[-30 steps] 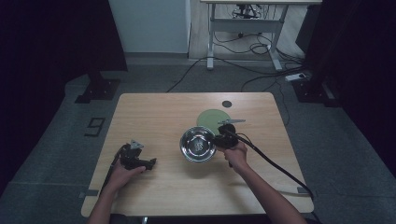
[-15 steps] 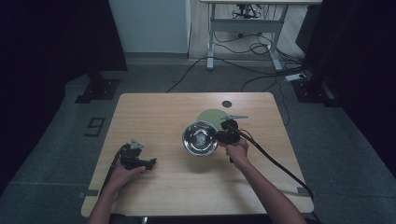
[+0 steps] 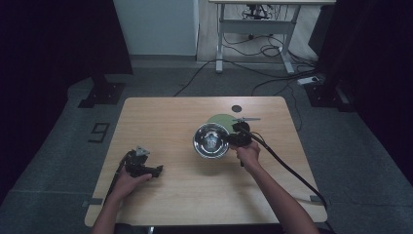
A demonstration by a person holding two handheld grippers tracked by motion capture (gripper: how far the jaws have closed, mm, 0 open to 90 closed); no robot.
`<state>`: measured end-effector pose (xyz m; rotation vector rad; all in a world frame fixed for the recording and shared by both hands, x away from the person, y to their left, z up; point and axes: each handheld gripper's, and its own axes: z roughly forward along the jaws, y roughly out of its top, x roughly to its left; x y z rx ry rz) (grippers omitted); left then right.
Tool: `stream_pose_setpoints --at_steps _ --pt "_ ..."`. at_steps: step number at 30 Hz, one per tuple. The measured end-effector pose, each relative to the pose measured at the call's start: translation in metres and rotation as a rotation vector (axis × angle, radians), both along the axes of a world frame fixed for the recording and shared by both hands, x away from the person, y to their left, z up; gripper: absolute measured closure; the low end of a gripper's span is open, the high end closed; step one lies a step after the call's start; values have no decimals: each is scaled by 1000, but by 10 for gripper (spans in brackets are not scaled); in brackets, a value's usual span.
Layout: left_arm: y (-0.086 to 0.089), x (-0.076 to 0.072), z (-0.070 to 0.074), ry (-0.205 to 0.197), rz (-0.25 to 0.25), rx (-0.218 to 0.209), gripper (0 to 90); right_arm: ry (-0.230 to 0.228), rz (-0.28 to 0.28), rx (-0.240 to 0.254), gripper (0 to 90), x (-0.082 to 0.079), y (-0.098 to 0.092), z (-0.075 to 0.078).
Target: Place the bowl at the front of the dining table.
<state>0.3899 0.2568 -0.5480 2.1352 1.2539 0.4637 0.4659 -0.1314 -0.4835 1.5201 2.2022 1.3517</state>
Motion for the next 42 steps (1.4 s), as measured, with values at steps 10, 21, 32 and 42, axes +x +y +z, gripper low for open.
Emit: stream_pose_setpoints --at_steps 10,21,32,42 --pt "0 0 0 0 0 0 0 6 -23 7 866 9 -3 1" --pt "0 0 0 0 0 0 0 11 -66 -10 866 22 -10 -3" --pt "0 0 0 0 0 0 0 7 -93 -20 865 30 -15 -2" --pt "0 0 0 0 0 0 0 10 -119 -20 865 37 -20 -3"
